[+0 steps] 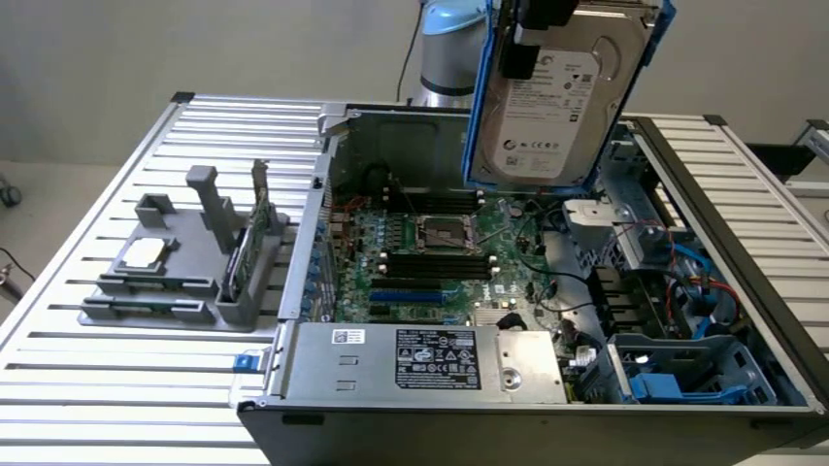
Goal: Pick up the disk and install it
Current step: 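Pick up the disk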
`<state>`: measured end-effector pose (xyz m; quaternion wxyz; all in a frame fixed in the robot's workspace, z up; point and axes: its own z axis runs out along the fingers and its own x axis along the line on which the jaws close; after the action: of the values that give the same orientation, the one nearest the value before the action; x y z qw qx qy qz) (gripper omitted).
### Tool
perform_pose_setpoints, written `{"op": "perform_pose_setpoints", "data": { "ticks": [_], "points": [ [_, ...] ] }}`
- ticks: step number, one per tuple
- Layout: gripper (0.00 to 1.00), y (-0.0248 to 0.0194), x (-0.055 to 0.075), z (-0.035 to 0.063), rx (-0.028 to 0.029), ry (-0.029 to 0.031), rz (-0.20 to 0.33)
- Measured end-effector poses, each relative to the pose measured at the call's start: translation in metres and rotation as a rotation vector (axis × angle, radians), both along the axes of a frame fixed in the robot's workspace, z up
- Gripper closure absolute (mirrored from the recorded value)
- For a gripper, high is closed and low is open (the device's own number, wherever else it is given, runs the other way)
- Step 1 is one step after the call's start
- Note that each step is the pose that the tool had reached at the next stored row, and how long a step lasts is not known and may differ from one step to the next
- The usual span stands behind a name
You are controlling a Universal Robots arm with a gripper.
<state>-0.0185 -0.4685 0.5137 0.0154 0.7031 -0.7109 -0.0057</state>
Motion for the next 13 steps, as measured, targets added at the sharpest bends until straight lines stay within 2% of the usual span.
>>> {"op": "perform_pose_setpoints", "data": {
  "ticks": [5,13],
  "points": [
    [0.67,-0.0098,0.006,0.0000,0.0050,0.0001,0.000],
    [0.67,-0.0222,0.021,0.0000,0.0092,0.0002,0.000]
  ]
}}
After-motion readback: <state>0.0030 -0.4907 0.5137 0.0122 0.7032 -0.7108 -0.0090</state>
